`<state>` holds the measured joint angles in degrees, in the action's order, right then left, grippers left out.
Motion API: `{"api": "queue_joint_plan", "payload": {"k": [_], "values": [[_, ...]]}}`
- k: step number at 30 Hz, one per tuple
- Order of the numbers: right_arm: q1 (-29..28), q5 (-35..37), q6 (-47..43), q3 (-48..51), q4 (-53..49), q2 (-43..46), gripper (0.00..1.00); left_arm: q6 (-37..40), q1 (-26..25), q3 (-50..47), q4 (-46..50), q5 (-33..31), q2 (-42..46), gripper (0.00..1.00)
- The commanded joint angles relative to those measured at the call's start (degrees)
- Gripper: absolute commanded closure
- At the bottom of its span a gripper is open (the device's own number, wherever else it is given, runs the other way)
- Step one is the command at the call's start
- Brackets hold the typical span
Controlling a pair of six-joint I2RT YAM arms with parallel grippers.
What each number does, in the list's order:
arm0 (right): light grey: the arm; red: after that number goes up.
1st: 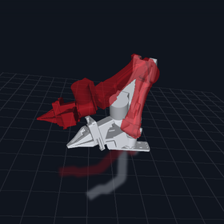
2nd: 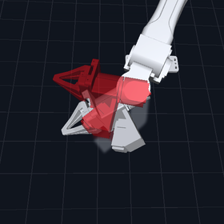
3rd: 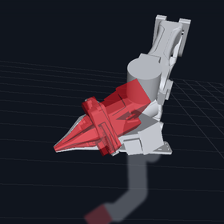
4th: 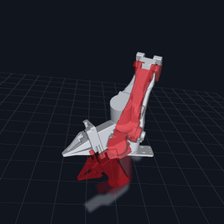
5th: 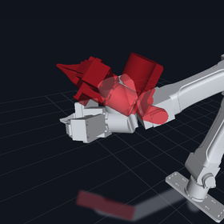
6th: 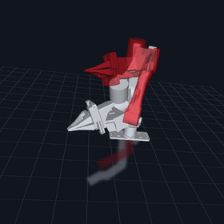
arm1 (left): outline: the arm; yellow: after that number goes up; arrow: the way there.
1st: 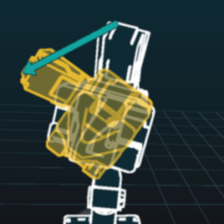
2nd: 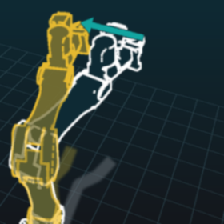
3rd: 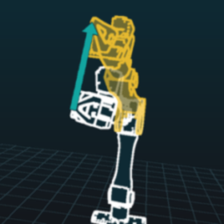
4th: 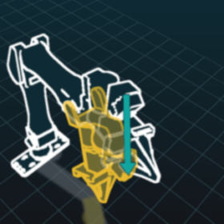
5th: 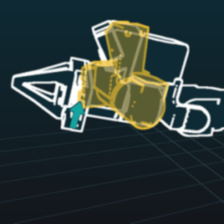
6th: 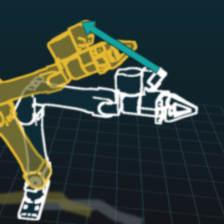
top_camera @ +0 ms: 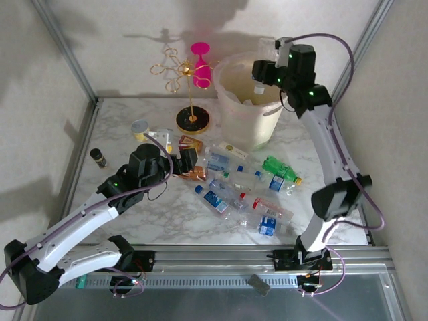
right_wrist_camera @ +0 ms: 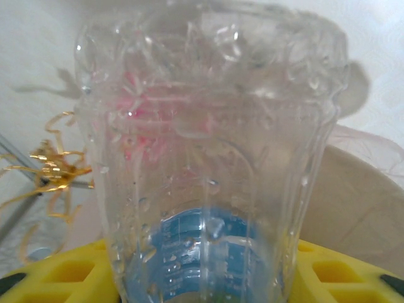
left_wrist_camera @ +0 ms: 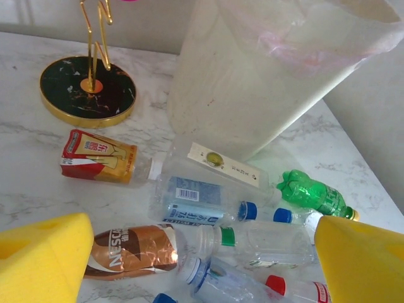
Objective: Put the plastic bottles in the bin
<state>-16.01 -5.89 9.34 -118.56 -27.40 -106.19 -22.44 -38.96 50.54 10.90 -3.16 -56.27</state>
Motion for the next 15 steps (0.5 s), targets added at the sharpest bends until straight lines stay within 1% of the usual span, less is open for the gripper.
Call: {"api": "queue_joint_plan", "payload": {"k": [1, 3, 8, 15], "values": [[0.01, -0.06, -3.18, -3.85, -4.16, -3.94, 0.49, -1.12, -0.33, -0.53, -2.06, 2.21, 0.09, 0.1], [0.01, -1.24, -3.49, -5.95, -6.48, -7.12, 0.48, -1.21, -0.34, -0.53, -2.17, 2.18, 0.3, 0.1], [0.0, -0.35, -4.1, -10.04, -10.48, -13.68, 0.47, -1.65, -0.35, -0.71, -2.6, 2.79, 0.63, 0.09], [0.01, 1.65, -6.35, -11.92, -12.85, -18.43, 0.44, -1.9, -0.33, -0.85, -2.72, 3.03, 0.99, 0.09]]}}
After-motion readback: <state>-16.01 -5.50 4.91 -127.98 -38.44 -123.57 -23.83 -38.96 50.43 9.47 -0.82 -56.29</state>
